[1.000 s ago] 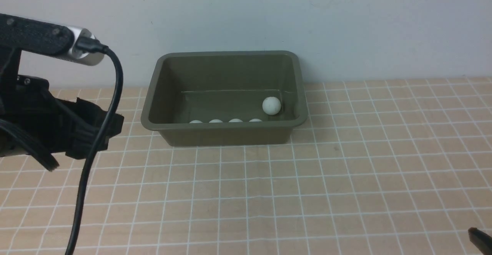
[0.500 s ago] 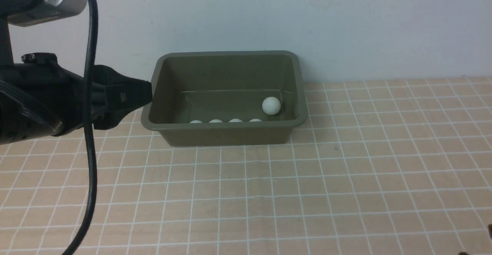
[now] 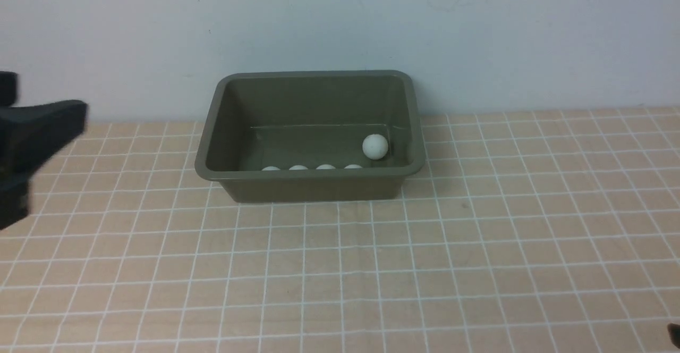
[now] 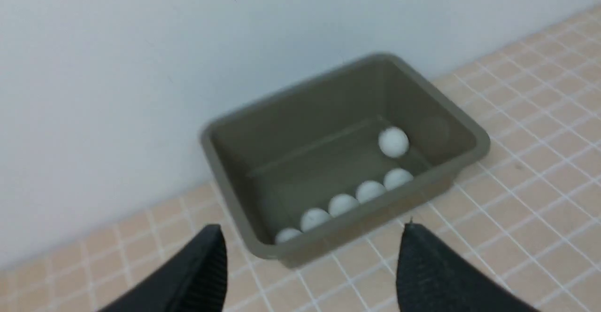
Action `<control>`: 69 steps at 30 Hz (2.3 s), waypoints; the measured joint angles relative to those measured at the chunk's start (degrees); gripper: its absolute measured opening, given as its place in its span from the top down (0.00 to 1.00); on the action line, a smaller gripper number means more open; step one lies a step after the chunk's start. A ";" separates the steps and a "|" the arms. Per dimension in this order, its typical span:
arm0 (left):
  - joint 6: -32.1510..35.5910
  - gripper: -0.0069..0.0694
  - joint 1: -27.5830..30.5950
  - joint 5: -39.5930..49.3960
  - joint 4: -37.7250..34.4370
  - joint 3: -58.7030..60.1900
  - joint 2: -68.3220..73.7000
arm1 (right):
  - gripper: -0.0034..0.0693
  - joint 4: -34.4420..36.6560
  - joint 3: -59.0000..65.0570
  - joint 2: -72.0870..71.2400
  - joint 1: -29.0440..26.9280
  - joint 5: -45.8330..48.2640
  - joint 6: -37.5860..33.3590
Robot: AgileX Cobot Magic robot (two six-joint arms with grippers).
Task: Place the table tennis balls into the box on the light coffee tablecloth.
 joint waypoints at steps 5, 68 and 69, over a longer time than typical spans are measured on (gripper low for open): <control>0.05 0.38 5.45 0.96 0.52 3.60 -15.34 | 0.46 0.00 0.00 0.00 0.00 0.00 0.00; -27.35 0.38 6.24 -13.94 24.05 52.43 -36.88 | 0.46 -0.16 0.18 0.00 0.00 0.05 0.00; -27.35 0.38 6.24 -13.94 24.05 52.43 -36.88 | 0.46 -0.16 0.18 0.00 0.00 0.05 0.00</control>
